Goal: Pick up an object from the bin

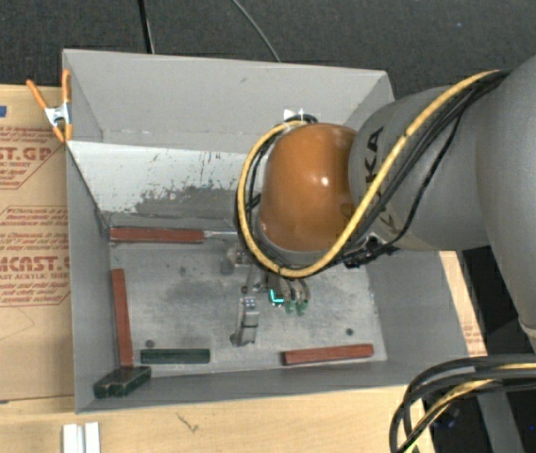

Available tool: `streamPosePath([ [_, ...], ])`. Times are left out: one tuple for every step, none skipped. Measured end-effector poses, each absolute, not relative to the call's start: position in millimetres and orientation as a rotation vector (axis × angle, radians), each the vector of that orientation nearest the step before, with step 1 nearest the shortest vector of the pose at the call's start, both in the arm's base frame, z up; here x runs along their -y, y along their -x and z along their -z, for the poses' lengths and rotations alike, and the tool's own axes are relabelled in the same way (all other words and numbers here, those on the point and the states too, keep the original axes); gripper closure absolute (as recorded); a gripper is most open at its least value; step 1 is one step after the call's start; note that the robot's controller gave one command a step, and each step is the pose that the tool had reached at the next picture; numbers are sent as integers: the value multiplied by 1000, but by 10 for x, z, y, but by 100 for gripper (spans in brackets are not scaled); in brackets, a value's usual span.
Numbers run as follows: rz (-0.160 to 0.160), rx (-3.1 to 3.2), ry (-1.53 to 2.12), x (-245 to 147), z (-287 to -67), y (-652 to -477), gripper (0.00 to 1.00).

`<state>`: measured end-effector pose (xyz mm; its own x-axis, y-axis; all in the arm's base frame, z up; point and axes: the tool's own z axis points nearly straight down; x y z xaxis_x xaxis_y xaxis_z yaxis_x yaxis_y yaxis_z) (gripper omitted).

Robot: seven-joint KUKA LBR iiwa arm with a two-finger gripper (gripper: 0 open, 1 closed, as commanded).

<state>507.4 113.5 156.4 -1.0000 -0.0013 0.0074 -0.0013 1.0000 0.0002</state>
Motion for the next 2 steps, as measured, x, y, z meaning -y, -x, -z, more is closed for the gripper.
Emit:
streamPosePath([
  [2, 3142, -1, -1131, -1602, -5094, 0],
  [1, 3146, -110, -1252, -1345, -5038, 0],
])
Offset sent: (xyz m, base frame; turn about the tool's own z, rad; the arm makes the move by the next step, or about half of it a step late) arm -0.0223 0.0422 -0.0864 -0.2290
